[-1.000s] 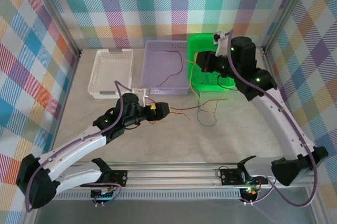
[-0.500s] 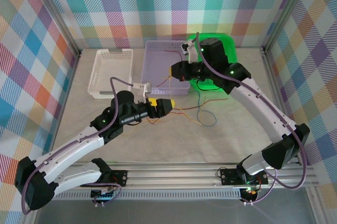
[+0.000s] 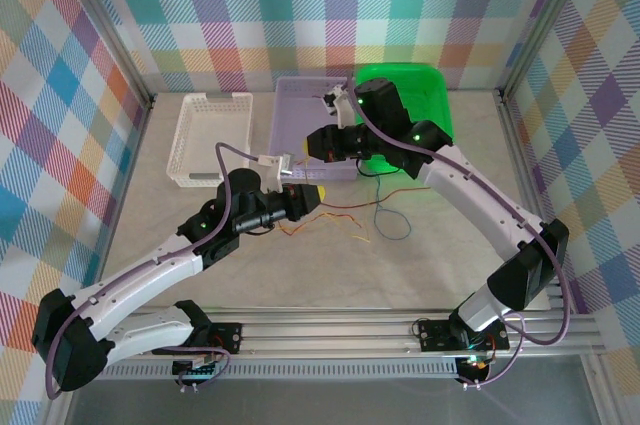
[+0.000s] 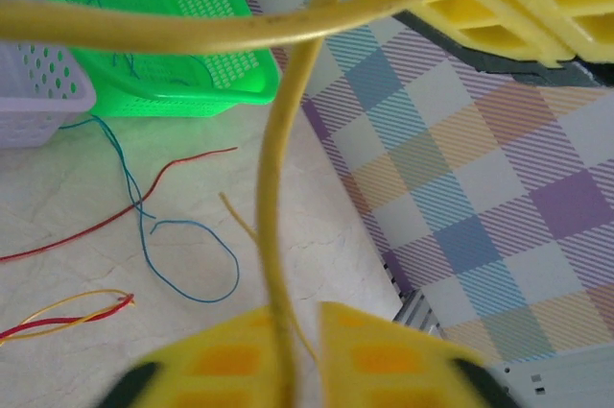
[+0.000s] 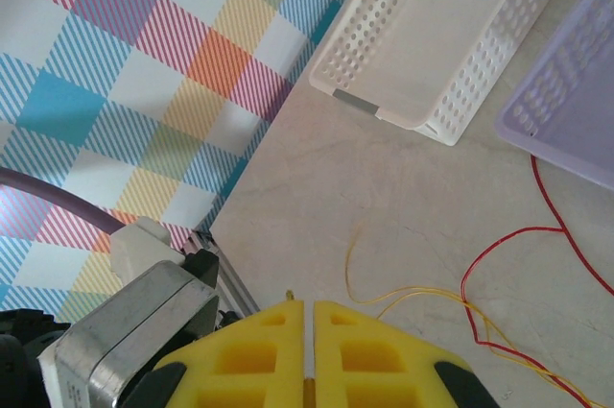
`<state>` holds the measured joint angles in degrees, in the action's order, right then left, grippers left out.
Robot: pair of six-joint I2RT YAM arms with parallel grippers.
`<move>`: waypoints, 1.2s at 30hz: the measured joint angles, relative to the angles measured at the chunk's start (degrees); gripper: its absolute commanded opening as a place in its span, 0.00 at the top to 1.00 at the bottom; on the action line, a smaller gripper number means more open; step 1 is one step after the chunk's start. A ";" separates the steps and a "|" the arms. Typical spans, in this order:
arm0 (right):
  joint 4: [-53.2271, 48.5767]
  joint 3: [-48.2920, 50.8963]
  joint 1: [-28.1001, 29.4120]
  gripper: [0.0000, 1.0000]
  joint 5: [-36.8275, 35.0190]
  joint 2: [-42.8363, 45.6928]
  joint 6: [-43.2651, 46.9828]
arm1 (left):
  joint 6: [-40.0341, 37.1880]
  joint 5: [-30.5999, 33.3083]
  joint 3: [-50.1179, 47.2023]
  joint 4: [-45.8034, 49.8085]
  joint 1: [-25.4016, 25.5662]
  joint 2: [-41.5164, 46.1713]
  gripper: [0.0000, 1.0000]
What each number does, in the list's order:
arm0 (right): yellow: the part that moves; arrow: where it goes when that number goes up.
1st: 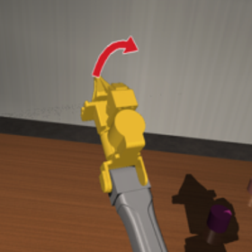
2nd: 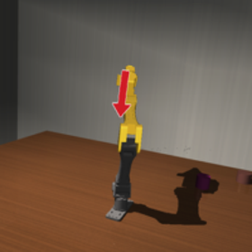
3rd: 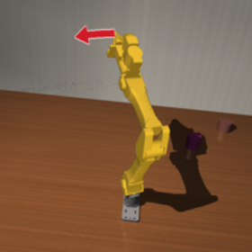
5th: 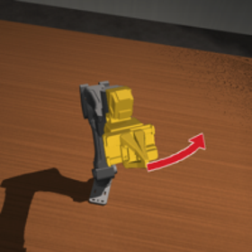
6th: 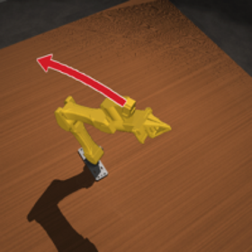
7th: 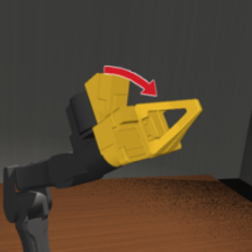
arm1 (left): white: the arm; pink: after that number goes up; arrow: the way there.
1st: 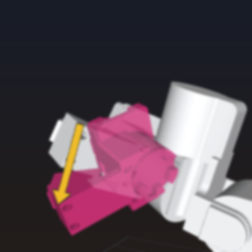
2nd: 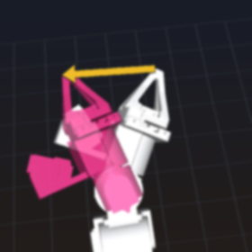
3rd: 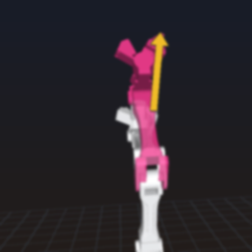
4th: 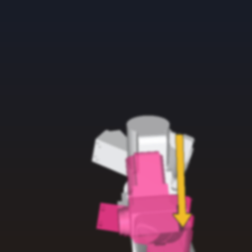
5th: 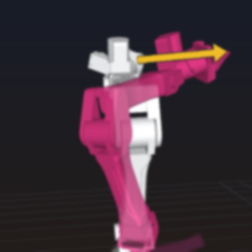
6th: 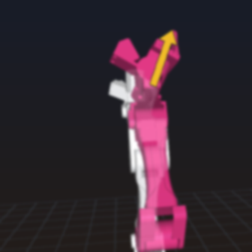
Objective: Untangle the cables
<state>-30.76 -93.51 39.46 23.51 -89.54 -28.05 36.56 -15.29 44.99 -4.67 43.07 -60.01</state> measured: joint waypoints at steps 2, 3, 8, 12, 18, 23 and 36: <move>0.00 0.00 0.00 1.00 -0.07 0.00 0.00 | -0.37 0.70 0.17 0.83 0.00 0.28 1.00; 0.00 0.00 0.00 1.00 -0.07 0.00 0.00 | -0.68 1.27 0.37 1.68 0.00 0.63 1.00; 0.59 0.15 -0.11 0.74 -0.94 0.20 -0.04 | -3.02 5.66 4.13 10.45 -0.50 2.56 1.00; 1.62 4.04 -1.46 0.48 -2.34 3.72 -0.04 | -4.31 8.81 9.07 18.67 -4.72 2.91 1.00; 2.71 12.44 -4.74 0.36 -5.40 12.44 0.00 | -4.42 11.56 14.58 27.67 -17.92 2.45 1.00; 4.50 20.81 -5.66 0.34 -6.99 17.27 -0.20 | -4.44 17.62 20.31 32.26 -24.81 1.14 1.00; 8.94 34.07 -5.64 0.32 -6.69 22.32 -1.07 | -9.40 36.00 25.97 30.38 -32.44 -13.73 1.00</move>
<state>-21.82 -59.44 33.82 16.82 -67.22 -29.12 27.16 20.71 70.96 25.71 10.63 -73.73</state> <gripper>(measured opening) 0.684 0.054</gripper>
